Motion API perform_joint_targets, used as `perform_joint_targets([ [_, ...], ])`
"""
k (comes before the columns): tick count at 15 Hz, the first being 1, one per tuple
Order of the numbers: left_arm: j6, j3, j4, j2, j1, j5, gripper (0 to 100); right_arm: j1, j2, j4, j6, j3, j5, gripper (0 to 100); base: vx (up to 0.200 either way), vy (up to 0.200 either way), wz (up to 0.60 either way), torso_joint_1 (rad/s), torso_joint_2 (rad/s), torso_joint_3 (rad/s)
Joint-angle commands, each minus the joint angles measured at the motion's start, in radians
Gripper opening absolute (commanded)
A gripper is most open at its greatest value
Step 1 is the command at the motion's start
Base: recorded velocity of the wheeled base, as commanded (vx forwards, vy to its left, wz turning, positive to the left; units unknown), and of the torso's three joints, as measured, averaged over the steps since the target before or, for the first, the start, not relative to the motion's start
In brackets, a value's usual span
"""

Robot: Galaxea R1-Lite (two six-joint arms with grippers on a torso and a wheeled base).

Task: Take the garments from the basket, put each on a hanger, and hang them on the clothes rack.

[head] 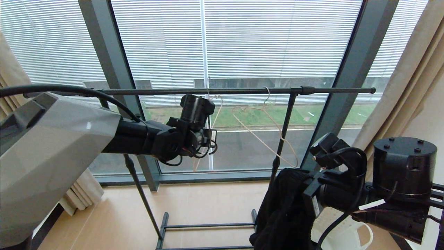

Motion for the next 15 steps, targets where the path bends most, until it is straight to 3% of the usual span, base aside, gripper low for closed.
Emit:
perform_joint_targets([
  [1, 0.002, 0.112, -0.041, -0.099, -0.012, 0.000, 0, 0.007, 0.002, 0.000, -0.001, 0.000, 0.000, 0, 0.000, 0.000, 0.00, 0.000, 0.00, 0.000],
  [5, 0.005, 0.312, -0.139, -0.219, -0.044, -0.002, 0, 0.013, 0.004, 0.000, -0.001, 0.004, 0.000, 0, 0.000, 0.000, 0.00, 0.000, 0.00, 0.000],
  [6, 0.005, 0.312, -0.139, -0.219, -0.044, -0.002, 0, 0.013, 0.004, 0.000, -0.001, 0.004, 0.000, 0, 0.000, 0.000, 0.00, 0.000, 0.00, 0.000],
  [7, 0.004, 0.419, -0.178, -0.283, -0.058, -0.003, 0, 0.013, 0.004, 0.000, -0.001, 0.009, 0.000, 0, 0.000, 0.000, 0.00, 0.000, 0.00, 0.000],
  [11, 0.012, 0.678, -0.359, -0.385, -0.073, -0.006, 0, 0.013, 0.004, 0.000, -0.001, 0.007, -0.009, 0, 0.000, 0.000, 0.00, 0.000, 0.00, 0.000],
  [12, 0.018, 0.754, -0.420, -0.399, -0.070, -0.025, 0, 0.013, 0.005, 0.000, -0.001, 0.006, -0.028, 0, 0.000, 0.000, 0.00, 0.000, 0.00, 0.000],
  [14, 0.039, 0.927, -0.589, -0.441, -0.052, -0.163, 0, 0.013, 0.030, -0.007, -0.013, 0.001, -0.091, 0, 0.000, 0.000, 0.00, 0.000, 0.00, 0.000],
  [15, 0.048, 0.958, -0.623, -0.451, -0.050, -0.183, 0, 0.013, 0.033, -0.013, -0.019, 0.001, -0.103, 0, 0.000, 0.000, 0.00, 0.000, 0.00, 0.000],
])
